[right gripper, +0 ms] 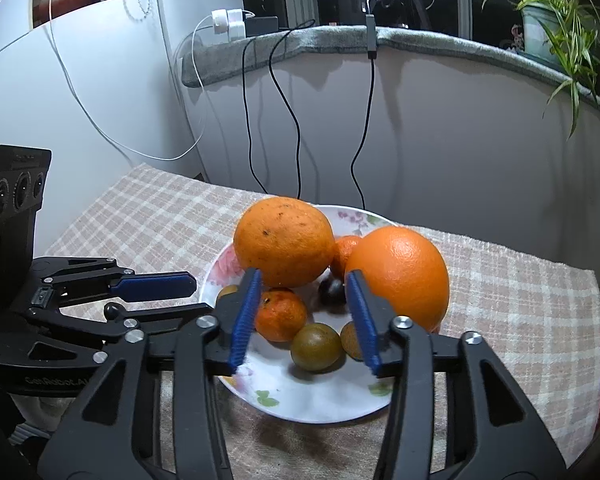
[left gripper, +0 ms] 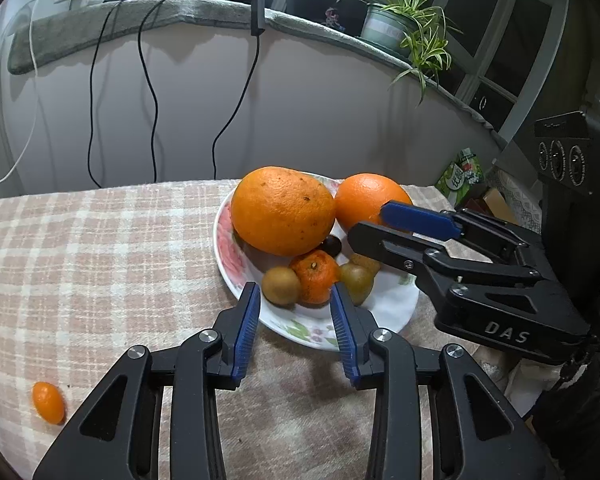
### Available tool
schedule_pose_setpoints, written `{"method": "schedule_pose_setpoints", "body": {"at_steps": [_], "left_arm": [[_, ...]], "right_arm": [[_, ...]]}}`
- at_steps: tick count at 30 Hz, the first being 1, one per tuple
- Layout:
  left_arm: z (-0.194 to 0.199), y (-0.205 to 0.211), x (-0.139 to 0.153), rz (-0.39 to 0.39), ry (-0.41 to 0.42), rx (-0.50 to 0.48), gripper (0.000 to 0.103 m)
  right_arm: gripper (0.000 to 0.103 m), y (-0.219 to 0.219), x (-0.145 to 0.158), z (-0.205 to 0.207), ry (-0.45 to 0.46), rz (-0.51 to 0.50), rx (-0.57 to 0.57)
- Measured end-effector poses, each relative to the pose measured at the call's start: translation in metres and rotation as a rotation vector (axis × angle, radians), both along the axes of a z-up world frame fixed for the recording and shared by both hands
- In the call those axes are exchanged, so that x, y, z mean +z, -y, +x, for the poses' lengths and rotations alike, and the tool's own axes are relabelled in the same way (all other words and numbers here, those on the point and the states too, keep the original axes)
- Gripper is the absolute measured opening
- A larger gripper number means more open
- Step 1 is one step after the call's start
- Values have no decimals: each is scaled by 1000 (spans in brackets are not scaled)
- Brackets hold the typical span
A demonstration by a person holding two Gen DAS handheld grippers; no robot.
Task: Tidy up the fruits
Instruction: 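Open the left gripper over the plate while the right gripper releases the plum there, then move both open grippers back to the small tangerine and remaining dark plum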
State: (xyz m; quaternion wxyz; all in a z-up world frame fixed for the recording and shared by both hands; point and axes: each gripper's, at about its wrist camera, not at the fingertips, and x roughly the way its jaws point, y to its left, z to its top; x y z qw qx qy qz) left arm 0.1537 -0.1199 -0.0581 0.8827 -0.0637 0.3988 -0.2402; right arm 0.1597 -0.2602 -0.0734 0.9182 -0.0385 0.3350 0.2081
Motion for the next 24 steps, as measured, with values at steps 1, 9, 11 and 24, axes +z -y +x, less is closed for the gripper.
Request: {"method": "schedule_pose_setpoints", "body": {"at_steps": [1,9,11,24], "left_arm": [[0,-1,0,-1,0,1,35],[-8,-13,0,-15,2,20,35],[-10,-16,1,-17,6,23,35],[-30,-46,12,-3,49,85,45]], "right_arm": [[54,0,1,-1,2,3,3],[56,6,8,-4,-2,33,-8],[56,7,8,-4,-4,32,-19],[56,11,10,-19,-10,131,-20]]}}
